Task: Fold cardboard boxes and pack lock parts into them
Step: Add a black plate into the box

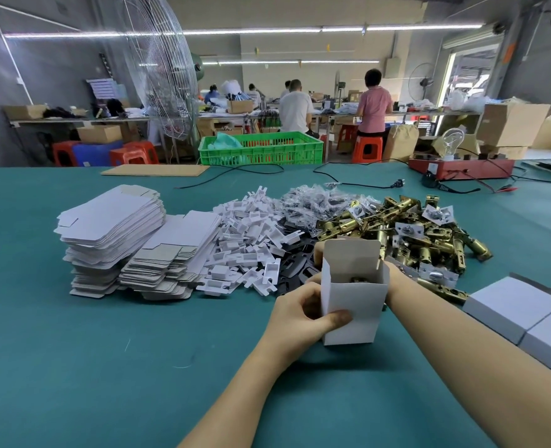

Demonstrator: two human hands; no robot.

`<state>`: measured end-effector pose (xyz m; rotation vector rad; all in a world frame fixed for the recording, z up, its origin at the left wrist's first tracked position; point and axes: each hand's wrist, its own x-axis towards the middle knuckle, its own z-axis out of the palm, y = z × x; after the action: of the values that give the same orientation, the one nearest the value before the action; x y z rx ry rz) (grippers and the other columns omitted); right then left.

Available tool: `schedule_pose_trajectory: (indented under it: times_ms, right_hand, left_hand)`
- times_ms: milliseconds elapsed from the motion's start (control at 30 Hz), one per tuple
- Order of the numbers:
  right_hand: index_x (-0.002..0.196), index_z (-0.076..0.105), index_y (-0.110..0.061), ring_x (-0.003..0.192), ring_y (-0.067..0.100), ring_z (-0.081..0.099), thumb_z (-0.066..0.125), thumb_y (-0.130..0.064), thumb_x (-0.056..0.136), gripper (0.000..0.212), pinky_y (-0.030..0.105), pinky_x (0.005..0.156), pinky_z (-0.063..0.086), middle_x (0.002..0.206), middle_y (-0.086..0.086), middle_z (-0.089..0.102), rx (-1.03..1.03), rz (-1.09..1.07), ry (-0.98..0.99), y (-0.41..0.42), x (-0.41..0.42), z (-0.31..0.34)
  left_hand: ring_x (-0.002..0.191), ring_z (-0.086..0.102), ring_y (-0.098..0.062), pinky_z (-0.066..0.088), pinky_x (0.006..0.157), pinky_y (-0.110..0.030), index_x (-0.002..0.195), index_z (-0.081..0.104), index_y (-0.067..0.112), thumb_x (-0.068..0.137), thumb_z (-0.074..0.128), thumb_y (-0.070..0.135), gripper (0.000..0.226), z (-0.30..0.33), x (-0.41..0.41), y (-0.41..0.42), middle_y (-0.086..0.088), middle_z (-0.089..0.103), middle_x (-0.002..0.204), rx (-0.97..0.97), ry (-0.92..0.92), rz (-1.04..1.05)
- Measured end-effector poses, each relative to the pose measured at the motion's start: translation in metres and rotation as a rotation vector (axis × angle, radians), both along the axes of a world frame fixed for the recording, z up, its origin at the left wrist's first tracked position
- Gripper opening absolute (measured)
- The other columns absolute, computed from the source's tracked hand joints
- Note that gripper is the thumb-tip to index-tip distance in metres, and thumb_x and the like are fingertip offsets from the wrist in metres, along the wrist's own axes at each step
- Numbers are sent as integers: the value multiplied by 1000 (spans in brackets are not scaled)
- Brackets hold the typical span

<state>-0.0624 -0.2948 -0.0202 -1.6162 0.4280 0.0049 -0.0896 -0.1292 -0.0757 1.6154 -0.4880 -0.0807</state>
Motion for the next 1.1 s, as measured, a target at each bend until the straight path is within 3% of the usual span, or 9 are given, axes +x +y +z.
schedule_pose_trajectory:
  times_ms: [333, 367, 400, 467, 567, 600, 633, 767, 1100]
  right_hand:
    - [60, 34, -6, 50, 15, 39, 48, -18, 99, 43, 15, 37, 32, 64, 9, 33, 39, 104, -39, 10, -4, 7]
    - [58, 35, -6, 45, 15, 41, 67, -31, 87, 50, 17, 38, 32, 59, 10, 36, 115, 112, -61, 9, -8, 8]
    - [55, 36, -6, 38, 13, 43, 96, -40, 6, 85, 17, 37, 31, 55, 12, 37, 68, 117, -11, 11, -10, 11]
    - [45, 39, -2, 40, 11, 43, -3, -4, 101, 70, 17, 40, 31, 50, 15, 36, 153, 95, -28, 1, 1, -3]
    - [80, 67, -16, 50, 15, 38, 35, -17, 101, 39, 22, 52, 31, 60, 10, 48, 105, 179, -5, 5, 1, 6]
    - [135, 19, -11, 48, 15, 35, 39, -13, 100, 41, 23, 51, 31, 65, 3, 45, 60, 188, -47, 6, 7, 12]
    - [64, 27, -26, 47, 15, 35, 43, -8, 97, 41, 25, 51, 32, 65, 4, 41, -75, 212, -70, 5, 14, 17]
    - [91, 63, -1, 80, 21, 54, 54, -1, 88, 9, 29, 69, 45, 89, 10, 62, -839, 228, -259, -9, 29, 21]
    - [120, 55, -8, 85, 15, 51, 52, -8, 94, 27, 25, 69, 37, 103, 6, 62, -1008, 229, -269, -31, 18, 24]
  left_hand:
    - [97, 70, -24, 57, 88, -45, 101, 69, 4, 79, 82, 9, 26, 2, -2, 0, -7, 75, 99, 13, 16, 20]
    - [97, 70, -24, 56, 88, -45, 101, 69, 3, 79, 82, 10, 27, 2, -2, 0, -7, 75, 99, 13, 17, 21]
    - [97, 70, -25, 56, 88, -46, 101, 69, 3, 79, 82, 10, 27, 2, -2, 0, -7, 75, 99, 13, 18, 22]
    - [98, 70, -27, 56, 88, -48, 101, 69, 3, 78, 82, 10, 27, 1, -2, 0, -8, 75, 99, 9, 20, 21]
    - [98, 69, -30, 55, 88, -50, 99, 69, 4, 77, 82, 12, 27, 0, -1, 0, -9, 75, 99, 7, 22, 18]
    - [98, 69, -29, 55, 88, -49, 98, 69, 5, 77, 82, 13, 26, 0, -1, 0, -8, 75, 98, 7, 20, 16]
    - [97, 70, -27, 56, 87, -46, 97, 69, 7, 76, 82, 14, 24, 0, -1, 0, -7, 75, 98, 6, 19, 13]
    - [93, 71, -17, 59, 83, -35, 93, 70, 14, 73, 82, 18, 23, 0, -1, 0, -1, 76, 96, 6, 12, 4]
    - [96, 71, -22, 57, 88, -44, 97, 71, 11, 62, 82, 37, 45, 0, 0, -1, -2, 76, 97, 5, 15, 7]
